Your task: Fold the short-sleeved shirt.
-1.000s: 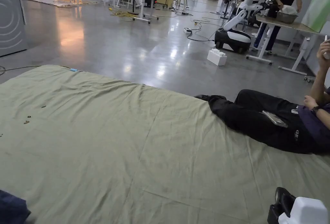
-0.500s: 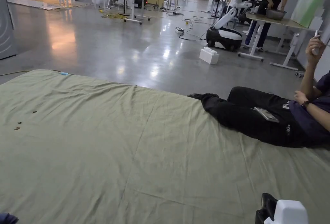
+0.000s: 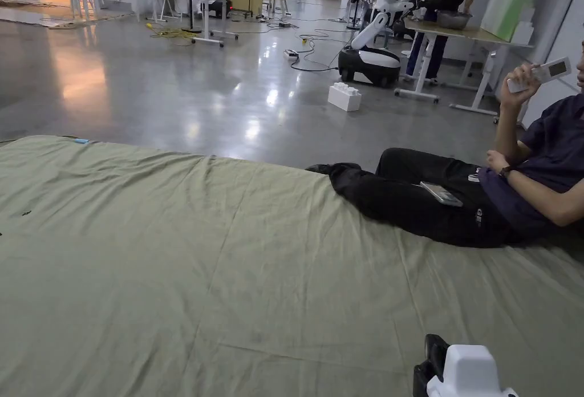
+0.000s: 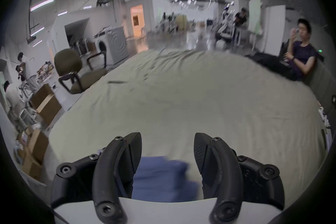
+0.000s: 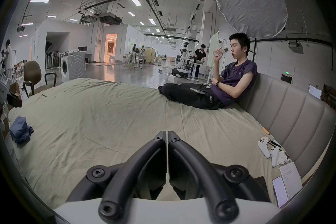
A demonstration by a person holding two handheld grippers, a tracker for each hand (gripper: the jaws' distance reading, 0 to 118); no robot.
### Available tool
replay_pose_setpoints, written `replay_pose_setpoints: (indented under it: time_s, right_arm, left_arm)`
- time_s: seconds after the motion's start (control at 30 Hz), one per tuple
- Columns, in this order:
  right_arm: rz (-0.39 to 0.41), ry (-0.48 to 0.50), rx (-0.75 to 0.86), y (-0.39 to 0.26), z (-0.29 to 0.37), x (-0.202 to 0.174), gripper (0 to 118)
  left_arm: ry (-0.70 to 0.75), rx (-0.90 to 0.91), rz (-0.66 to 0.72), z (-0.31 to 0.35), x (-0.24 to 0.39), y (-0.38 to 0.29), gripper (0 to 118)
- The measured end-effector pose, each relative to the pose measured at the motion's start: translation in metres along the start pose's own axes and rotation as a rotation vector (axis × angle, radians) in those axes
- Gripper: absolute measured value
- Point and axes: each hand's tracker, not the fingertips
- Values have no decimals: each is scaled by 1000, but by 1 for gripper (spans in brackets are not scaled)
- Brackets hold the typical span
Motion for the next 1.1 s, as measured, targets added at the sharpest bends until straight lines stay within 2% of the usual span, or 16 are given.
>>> replay_pose_setpoints:
  time_s: [0.1,0.2,0.27,0.33,0.43,0.53,0.73,1.1]
  right_arm:
    - [-12,-7,9,1,1,-1,2]
    - [-3,-12,22,3,0,-3,2]
    - [6,-19,47,5,0,-5,2]
    - [-18,-19,40,6,1,-6,2]
    - [-37,-27,56,7,1,-10,2]
    - [-51,-34,72,7,2,-14,2]
    - [-97,-36,93,9,7,-14,2]
    - [-116,-29,115,9,13,-8,2]
  left_arm:
    - [-83,91,-8,16,55,-8,59]
    - [-221,125,16,21,98,-8,44]
    - [-216,173,0,29,127,-3,35]
    - [-192,256,8,37,156,0,14]
    - [-158,339,-2,46,194,6,6]
    - [-129,376,-68,51,225,5,4]
    - [-161,414,-31,68,267,2,4]
    - [-141,414,-18,71,269,-7,4]
